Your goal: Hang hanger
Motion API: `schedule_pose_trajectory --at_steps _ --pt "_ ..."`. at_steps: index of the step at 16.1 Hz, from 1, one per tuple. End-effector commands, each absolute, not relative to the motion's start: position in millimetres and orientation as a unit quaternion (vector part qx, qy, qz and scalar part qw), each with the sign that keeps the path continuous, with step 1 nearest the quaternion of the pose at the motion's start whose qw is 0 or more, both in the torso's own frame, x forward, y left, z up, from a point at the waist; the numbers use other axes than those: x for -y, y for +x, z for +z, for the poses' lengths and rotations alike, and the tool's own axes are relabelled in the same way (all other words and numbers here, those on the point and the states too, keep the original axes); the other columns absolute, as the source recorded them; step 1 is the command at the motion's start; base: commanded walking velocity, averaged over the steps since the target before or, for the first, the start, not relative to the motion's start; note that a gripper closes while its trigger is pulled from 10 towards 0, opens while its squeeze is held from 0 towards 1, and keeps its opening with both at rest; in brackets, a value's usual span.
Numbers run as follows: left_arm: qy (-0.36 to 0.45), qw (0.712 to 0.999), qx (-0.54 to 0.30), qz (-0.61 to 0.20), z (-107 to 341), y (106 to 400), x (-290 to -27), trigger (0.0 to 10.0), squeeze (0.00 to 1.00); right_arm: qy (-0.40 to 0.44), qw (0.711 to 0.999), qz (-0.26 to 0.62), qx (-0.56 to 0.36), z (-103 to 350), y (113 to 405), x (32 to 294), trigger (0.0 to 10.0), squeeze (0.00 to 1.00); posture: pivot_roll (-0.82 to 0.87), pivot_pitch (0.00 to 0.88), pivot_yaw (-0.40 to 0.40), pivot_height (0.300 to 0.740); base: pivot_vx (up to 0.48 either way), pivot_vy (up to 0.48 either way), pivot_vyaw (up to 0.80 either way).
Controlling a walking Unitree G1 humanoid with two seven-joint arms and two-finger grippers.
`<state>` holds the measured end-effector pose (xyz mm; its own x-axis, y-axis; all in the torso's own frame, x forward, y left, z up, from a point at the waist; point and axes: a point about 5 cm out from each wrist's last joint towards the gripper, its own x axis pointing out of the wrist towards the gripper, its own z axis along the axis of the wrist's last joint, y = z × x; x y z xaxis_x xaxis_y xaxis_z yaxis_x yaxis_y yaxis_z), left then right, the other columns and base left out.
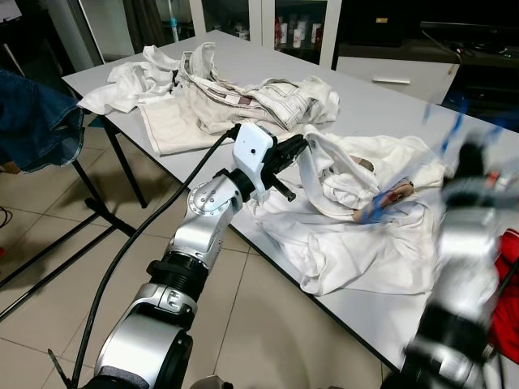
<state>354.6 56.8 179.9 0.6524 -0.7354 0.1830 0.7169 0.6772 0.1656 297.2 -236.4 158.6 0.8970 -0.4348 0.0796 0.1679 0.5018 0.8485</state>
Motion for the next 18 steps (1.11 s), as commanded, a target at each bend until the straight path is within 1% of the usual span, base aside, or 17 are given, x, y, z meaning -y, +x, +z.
schedule_pose_trajectory --at_steps 1,2,4,7,8,9,10,13,15,16,17,18 --pt "0.044 0.907 0.123 -0.401 183.9 355.0 -58.3 10.0 0.0 0.468 0.851 -0.191 0.141 158.4 296.4 236.5 10.0 0.0 -0.04 0.0 0.061 0.723 0.0 0.0 0.0" --pt "0.049 0.906 0.12 -0.402 182.7 354.9 -59.0 10.0 0.0 0.48 0.846 -0.2 0.119 149.6 294.8 231.4 10.0 0.0 -0.04 0.0 0.066 0.723 0.0 0.0 0.0" --pt "0.05 0.905 0.119 -0.405 184.0 355.4 -56.9 10.0 0.0 0.503 0.825 -0.25 0.062 126.8 288.8 224.8 10.0 0.0 -0.05 0.0 0.068 0.723 0.0 0.0 0.0" --pt "0.054 0.904 0.121 -0.406 185.0 355.6 -55.7 10.0 0.0 0.505 0.814 -0.285 0.02 110.6 285.8 224.6 10.0 0.01 -0.05 0.0 0.07 0.723 0.0 0.0 0.0" --pt "0.058 0.904 0.122 -0.407 184.5 355.3 -55.7 10.0 0.0 0.508 0.812 -0.287 0.015 110.0 286.1 224.1 10.0 0.47 -0.05 0.0 0.071 0.723 0.0 0.0 0.0" --pt "0.06 0.904 0.121 -0.406 183.8 355.1 -56.3 10.0 0.0 0.522 0.805 -0.282 0.002 108.3 287.6 220.4 10.0 0.59 -0.04 0.0 0.067 0.723 0.0 0.0 0.0" --pt "0.061 0.904 0.122 -0.405 183.8 355.1 -56.8 10.0 0.0 0.52 0.806 -0.283 -0.011 105.5 287.3 218.0 10.0 0.0 -0.04 0.0 0.067 0.723 0.0 0.0 0.0" --pt "0.062 0.905 0.123 -0.402 183.8 355.1 -57.8 10.0 0.0 0.503 0.81 -0.295 -0.059 93.7 284.6 211.8 10.0 0.0 -0.04 0.0 0.064 0.723 0.0 0.0 0.0" --pt "0.062 0.905 0.123 -0.402 183.5 354.9 -58.1 10.0 0.0 0.468 0.831 -0.289 -0.089 93.1 282.4 207.3 10.0 1.0 -0.04 0.0 0.064 0.723 0.0 0.0 0.0" --pt "0.063 0.905 0.123 -0.402 183.3 354.8 -57.8 10.0 0.0 0.445 0.846 -0.275 -0.104 95.2 280.1 205.7 10.0 1.0 -0.05 0.0 0.062 0.723 0.0 0.0 0.0" --pt "0.064 0.905 0.123 -0.402 183.2 354.8 -57.8 10.0 0.0 0.432 0.854 -0.267 -0.111 96.3 279.1 204.8 10.0 1.0 -0.05 0.0 0.062 0.723 0.0 0.0 0.0" --pt "0.064 0.905 0.123 -0.401 183.2 354.8 -57.8 10.0 0.0 0.404 0.872 -0.247 -0.127 98.5 274.7 203.4 10.0 0.76 -0.05 0.0 0.062 0.723 0.0 0.0 0.0"
